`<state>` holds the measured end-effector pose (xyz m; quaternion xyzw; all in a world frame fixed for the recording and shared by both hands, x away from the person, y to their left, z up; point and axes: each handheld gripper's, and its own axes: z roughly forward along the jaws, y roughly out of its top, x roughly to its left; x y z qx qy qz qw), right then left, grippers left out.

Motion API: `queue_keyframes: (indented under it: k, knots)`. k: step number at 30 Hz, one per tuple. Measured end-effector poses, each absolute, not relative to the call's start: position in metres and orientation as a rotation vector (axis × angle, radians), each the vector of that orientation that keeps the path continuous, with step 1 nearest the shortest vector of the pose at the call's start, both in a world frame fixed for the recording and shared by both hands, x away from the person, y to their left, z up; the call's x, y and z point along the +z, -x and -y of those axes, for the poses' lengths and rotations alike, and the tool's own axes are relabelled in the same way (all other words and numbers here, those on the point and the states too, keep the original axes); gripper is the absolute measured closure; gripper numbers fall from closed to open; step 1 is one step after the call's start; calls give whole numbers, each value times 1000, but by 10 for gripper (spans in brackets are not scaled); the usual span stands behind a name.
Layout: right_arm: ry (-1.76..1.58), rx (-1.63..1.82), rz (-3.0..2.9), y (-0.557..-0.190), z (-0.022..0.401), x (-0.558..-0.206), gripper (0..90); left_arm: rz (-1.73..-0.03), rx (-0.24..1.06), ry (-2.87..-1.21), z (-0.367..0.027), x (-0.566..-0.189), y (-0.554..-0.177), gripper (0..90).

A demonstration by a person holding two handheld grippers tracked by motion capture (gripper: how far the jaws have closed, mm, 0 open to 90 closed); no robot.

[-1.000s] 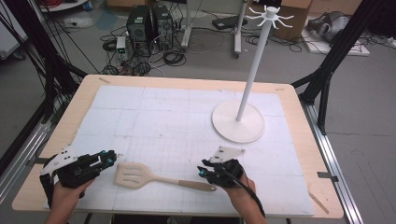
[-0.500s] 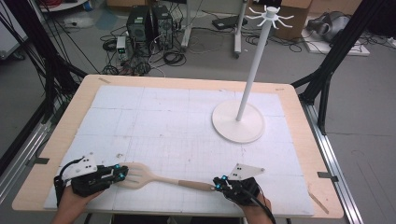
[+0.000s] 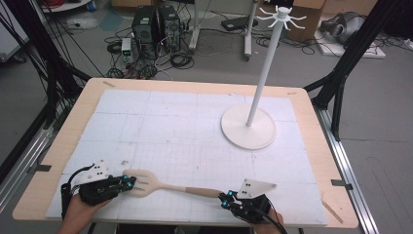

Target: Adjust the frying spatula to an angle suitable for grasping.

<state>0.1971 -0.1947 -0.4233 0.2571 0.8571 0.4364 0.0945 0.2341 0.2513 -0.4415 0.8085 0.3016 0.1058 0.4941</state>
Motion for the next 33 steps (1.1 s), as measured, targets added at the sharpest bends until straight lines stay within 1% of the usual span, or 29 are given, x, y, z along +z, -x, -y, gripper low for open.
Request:
queue_keyframes:
  k: [9,18,24,30,33]
  knots:
    - [-812,1198,-2505,-215,191,-427,870,-727,228,-1966,-250,-441,-232,895]
    - [-866,1146,-2456,-252,182,-428,867,-715,201,-1966,-249,-441,-226,896]
    - [-883,1096,-2463,-281,168,-429,858,-694,182,-1994,-243,-442,-224,896]
    - [-901,1101,-2453,-289,165,-431,852,-678,162,-1999,-240,-442,-224,895]
    - [-927,1109,-2445,-293,165,-432,820,-677,158,-1987,-240,-441,-223,895]
